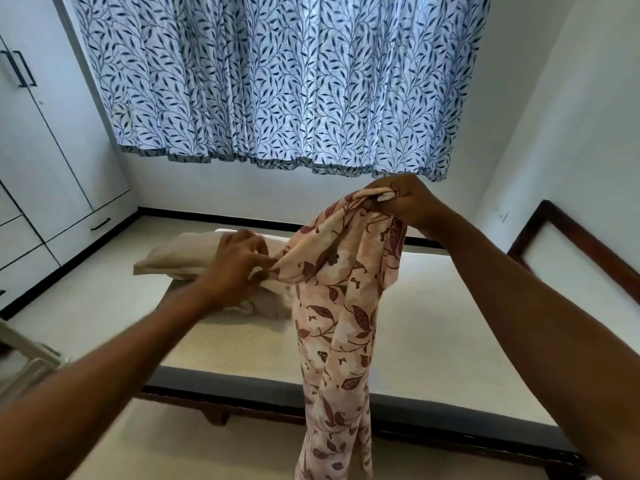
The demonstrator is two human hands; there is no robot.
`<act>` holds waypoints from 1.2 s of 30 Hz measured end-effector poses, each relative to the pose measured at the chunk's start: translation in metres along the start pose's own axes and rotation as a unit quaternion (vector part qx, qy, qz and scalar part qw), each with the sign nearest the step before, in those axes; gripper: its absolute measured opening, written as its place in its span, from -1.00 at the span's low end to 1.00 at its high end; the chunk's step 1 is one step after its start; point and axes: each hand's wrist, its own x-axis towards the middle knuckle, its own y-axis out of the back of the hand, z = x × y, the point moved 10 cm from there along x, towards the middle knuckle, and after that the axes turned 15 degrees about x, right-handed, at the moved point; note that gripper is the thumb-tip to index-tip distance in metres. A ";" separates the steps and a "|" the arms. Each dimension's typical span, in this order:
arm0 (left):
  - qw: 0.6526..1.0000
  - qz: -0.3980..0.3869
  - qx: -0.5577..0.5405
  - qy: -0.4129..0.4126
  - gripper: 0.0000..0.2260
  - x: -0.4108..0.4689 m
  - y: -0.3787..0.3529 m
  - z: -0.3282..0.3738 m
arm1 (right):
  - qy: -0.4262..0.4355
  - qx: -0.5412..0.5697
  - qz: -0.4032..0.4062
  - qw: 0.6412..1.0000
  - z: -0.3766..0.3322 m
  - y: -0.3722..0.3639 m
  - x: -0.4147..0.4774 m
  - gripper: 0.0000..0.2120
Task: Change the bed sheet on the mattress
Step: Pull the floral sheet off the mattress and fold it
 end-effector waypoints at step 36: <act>0.805 -0.114 -0.511 0.278 -0.40 -0.063 -0.019 0.015 | -0.034 0.018 -0.077 0.996 -0.052 0.005 0.018 -0.79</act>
